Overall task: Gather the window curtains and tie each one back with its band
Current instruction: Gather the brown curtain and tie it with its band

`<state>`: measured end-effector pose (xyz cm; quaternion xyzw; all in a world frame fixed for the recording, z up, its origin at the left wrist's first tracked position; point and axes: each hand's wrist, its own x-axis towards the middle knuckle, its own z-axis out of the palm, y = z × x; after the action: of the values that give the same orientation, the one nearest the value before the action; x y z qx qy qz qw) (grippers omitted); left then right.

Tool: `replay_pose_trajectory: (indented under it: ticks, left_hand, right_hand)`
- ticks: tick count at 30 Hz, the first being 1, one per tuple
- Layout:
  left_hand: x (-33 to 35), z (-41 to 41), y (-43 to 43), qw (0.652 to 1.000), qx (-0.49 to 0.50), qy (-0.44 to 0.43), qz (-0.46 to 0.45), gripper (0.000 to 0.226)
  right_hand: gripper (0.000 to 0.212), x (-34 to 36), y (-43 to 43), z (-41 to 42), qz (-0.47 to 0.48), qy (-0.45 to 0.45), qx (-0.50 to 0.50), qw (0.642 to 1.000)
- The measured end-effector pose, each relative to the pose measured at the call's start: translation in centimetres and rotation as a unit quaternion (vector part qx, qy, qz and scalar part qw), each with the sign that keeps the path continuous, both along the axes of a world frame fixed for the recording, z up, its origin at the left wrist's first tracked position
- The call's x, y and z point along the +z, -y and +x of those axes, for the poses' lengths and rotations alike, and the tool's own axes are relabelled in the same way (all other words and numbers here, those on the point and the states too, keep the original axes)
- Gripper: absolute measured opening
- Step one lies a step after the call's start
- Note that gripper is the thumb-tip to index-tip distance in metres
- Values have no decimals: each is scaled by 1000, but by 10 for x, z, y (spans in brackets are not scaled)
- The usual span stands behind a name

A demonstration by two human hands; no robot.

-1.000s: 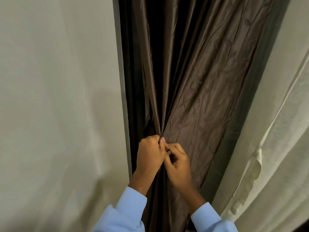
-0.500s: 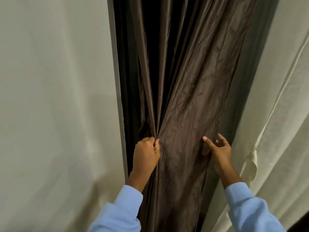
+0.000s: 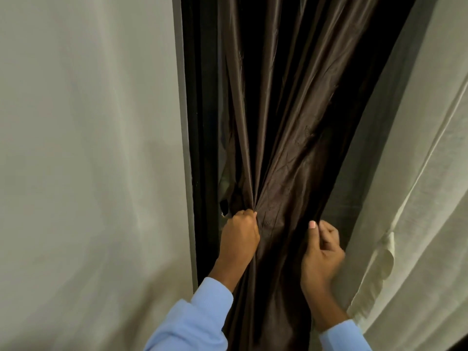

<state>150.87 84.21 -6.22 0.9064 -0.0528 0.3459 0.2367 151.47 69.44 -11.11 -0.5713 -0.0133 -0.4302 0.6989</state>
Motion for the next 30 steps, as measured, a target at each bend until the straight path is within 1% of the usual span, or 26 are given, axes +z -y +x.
replay_pose_trajectory:
  ticks: [3,7,10,15,20,22,25,27,30]
  left_hand:
    - [-1,-4,3,1000,-8,-8,-3,36]
    - [1,-12,7,1000,-4,-10,-4,32]
    - [1,-16,6,1000,-8,-14,-8,33]
    - [0,-19,4,999,-27,-7,-14,30]
    - [-3,-19,-2,999,-39,-5,-21,27]
    - [-3,-19,-3,999,-38,-3,-12,26]
    - [-2,-22,-1,998,-49,8,-26,31]
    - [-1,-26,0,998,-53,26,-37,37]
    - [-1,-29,2,998,-54,16,-29,39]
  right_hand:
    - [9,6,-22,-4,-69,-4,28,997]
    - [14,11,-43,-5,-118,-11,55,991]
    - [25,12,-55,-7,-151,1,58,987]
    - [33,9,-64,-10,-149,-2,98,984]
    - [33,6,-63,-16,-134,0,144,981]
    - [28,8,-62,-21,-151,17,151,977]
    - [25,10,-61,-27,-188,18,146,971]
    - [24,9,-59,-28,-179,1,156,971]
    - [23,12,-54,-28,-170,-9,158,973]
